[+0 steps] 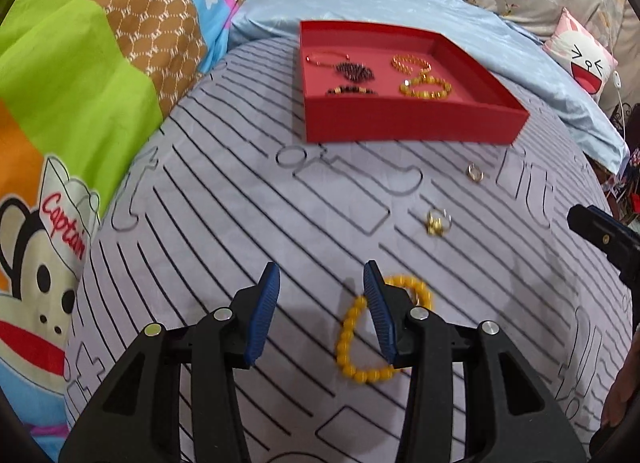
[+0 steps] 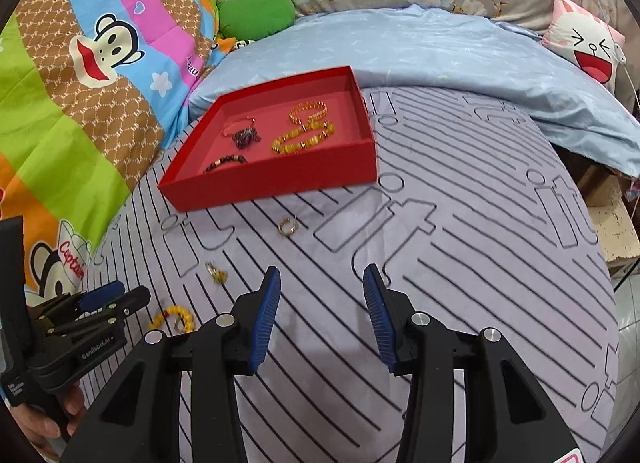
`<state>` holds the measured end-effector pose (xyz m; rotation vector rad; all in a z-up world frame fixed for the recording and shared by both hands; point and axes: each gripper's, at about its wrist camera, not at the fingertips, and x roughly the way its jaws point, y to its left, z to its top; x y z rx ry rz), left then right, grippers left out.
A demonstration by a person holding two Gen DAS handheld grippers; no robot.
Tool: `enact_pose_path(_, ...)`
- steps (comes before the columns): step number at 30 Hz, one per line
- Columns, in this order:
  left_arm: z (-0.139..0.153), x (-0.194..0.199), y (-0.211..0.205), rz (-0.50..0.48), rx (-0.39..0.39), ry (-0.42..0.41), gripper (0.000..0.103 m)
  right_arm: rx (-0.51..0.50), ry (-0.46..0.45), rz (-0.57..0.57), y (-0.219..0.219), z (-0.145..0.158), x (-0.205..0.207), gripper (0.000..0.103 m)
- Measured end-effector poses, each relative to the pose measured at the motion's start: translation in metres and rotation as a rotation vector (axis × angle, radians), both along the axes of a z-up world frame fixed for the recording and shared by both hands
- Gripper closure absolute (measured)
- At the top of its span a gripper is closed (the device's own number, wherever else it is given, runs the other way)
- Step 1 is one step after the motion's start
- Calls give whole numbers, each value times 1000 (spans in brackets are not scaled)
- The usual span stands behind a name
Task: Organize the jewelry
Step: 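Move both tools back toward the yellow beaded bracelet and gold rings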
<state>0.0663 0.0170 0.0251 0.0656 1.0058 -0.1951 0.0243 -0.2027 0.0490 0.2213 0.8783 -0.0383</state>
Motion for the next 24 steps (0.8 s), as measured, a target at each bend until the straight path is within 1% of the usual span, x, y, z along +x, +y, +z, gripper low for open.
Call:
enact_pose_path(8, -19, -15, -4, -20, -1, 32, 62, 17, 34, -19, -4, -13, -16, 60)
enact_pose_path(12, -20, -22, -10, -40, 8, 12, 63, 17, 41, -15, 0, -17, -19, 60)
enact_pose_path(13, -20, -22, -11, -45, 5, 10, 68, 19, 42, -13, 1, -17, -20, 60)
enact_pose_path(14, -19, -24, -12, -52, -4, 8, 72, 20, 42, -10, 2, -18, -20, 60)
enact_pose_path(16, -19, -25, -13, -62, -18, 8, 82, 18, 45, 0, 7, -18, -20, 60)
enact_pose_path(17, -19, -25, -14, -64, -23, 10, 85, 18, 47, 9, 10, -19, -19, 60)
enact_pose_path(19, -19, -25, -13, -75, -50, 19, 96, 15, 47, 21, 15, -19, -19, 60)
enact_pose_path(21, -19, -25, -12, -81, -71, 28, 96, 11, 49, 38, 20, -20, -18, 60)
enact_pose_path(24, -18, -26, -12, -85, -80, 34, 96, 5, 53, 61, 29, -22, -14, 60)
